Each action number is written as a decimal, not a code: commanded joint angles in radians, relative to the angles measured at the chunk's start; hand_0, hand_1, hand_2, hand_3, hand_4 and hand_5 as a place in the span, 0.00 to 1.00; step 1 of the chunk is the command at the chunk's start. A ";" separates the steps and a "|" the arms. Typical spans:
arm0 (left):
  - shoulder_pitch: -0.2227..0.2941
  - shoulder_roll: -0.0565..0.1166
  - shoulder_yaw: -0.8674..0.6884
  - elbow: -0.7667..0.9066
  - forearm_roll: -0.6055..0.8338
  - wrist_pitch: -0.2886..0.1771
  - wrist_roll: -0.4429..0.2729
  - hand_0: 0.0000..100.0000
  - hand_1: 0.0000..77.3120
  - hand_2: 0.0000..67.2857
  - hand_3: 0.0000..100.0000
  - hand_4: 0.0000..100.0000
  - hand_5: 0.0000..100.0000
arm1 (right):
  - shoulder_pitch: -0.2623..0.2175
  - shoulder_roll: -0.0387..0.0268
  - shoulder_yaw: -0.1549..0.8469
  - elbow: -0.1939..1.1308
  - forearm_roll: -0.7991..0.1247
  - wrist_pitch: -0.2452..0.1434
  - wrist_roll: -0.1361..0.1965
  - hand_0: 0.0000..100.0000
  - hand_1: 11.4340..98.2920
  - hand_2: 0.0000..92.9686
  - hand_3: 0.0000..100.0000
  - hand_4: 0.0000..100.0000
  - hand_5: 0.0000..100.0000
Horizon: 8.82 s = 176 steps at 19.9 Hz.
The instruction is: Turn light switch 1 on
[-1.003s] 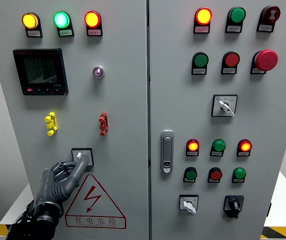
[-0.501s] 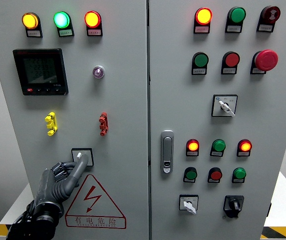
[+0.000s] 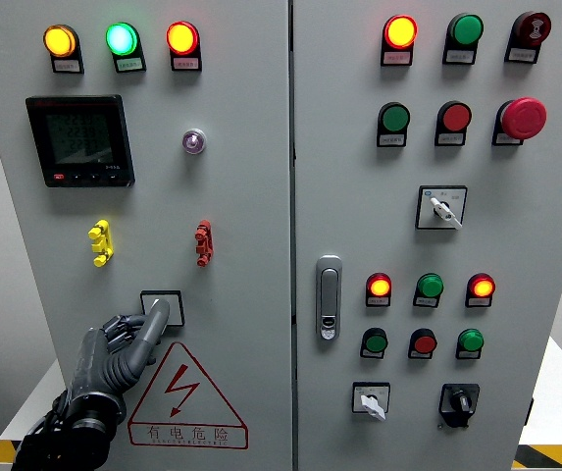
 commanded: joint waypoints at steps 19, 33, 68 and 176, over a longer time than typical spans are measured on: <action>0.000 0.000 0.003 0.002 0.000 -0.001 0.002 0.50 0.72 0.86 0.79 0.93 0.56 | 0.000 0.0000 0.000 0.000 0.001 0.000 0.000 0.00 0.12 0.00 0.11 0.23 0.15; -0.005 0.000 0.003 0.010 0.000 -0.001 0.002 0.81 0.71 0.87 0.78 0.92 0.56 | 0.000 0.0000 -0.001 0.000 0.000 0.000 0.000 0.00 0.12 0.00 0.11 0.23 0.15; -0.012 0.002 0.005 0.018 0.000 -0.003 0.009 1.00 0.74 0.90 0.78 0.91 0.57 | 0.000 0.0000 0.000 0.000 0.001 0.002 -0.001 0.00 0.12 0.00 0.11 0.23 0.15; 0.405 0.129 1.265 1.561 -1.161 -0.685 -0.589 0.00 0.03 0.00 0.00 0.00 0.00 | 0.000 0.0000 0.000 0.000 0.000 0.000 0.000 0.00 0.13 0.00 0.11 0.23 0.15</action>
